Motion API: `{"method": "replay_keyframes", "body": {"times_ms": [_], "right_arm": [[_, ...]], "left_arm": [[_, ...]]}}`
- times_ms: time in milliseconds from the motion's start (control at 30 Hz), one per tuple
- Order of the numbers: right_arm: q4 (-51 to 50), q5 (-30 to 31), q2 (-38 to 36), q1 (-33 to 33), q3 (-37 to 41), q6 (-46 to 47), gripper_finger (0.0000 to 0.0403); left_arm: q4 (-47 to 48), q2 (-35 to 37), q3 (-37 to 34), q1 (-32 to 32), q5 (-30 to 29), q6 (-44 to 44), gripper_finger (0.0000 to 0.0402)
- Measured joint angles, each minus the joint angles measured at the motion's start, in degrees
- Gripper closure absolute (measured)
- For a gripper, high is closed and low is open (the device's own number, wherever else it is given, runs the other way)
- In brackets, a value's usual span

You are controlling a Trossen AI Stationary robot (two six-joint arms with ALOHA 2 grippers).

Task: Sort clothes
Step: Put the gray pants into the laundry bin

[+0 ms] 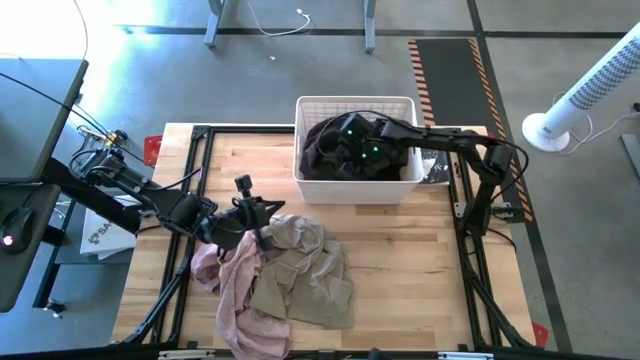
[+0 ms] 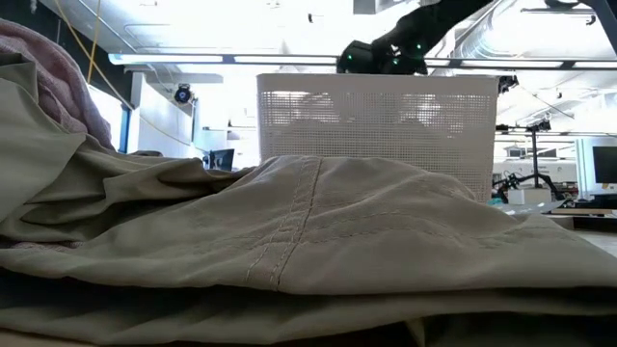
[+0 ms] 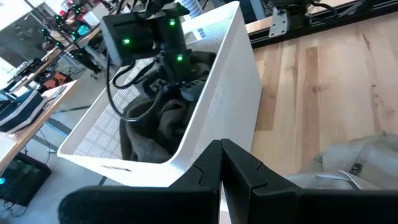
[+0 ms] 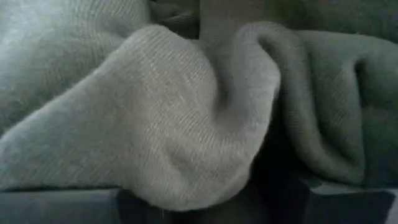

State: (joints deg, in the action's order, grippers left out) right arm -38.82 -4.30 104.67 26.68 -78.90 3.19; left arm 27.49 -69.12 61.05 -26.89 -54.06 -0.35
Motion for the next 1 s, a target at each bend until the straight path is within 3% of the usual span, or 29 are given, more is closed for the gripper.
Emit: {"method": "replay_keyframes", "body": {"times_ms": [133, 367, 433, 533, 667, 833, 1000], "right_arm": [[-7.21, 0.03, -0.82, -0.45, -6.02, 0.5, 0.0233], [-26.49, 0.77, -2.04, -2.05, -26.88, 5.89, 0.0233], [-26.33, 1.22, -2.12, -2.79, -30.86, 3.4, 0.0233], [-18.52, 6.24, -2.5, -3.75, -32.1, -0.28, 0.0233], [-5.9, 6.81, -2.14, -2.93, -25.92, 0.0, 0.0233], [10.01, 9.83, -1.91, -0.36, -8.58, 4.55, 0.0233], [13.6, 6.37, -1.94, 2.91, 4.32, 8.95, 0.0233]], "left_arm": [[0.07, 0.0, 0.01, 0.81, 0.0, -0.03, 0.0401], [0.15, 0.0, 0.05, 1.07, 1.38, -0.25, 0.0401], [0.45, 0.0, 0.05, 1.0, 1.52, -0.76, 0.0401], [0.7, 0.0, 0.05, 1.0, 2.46, -1.1, 0.0401], [0.87, 0.0, 0.05, 1.0, 3.37, -1.6, 0.0401], [1.0, 0.0, 0.05, 1.0, 3.41, -2.0, 0.0401], [1.18, 0.0, 0.05, 1.0, 3.41, -2.0, 0.0401]]}}
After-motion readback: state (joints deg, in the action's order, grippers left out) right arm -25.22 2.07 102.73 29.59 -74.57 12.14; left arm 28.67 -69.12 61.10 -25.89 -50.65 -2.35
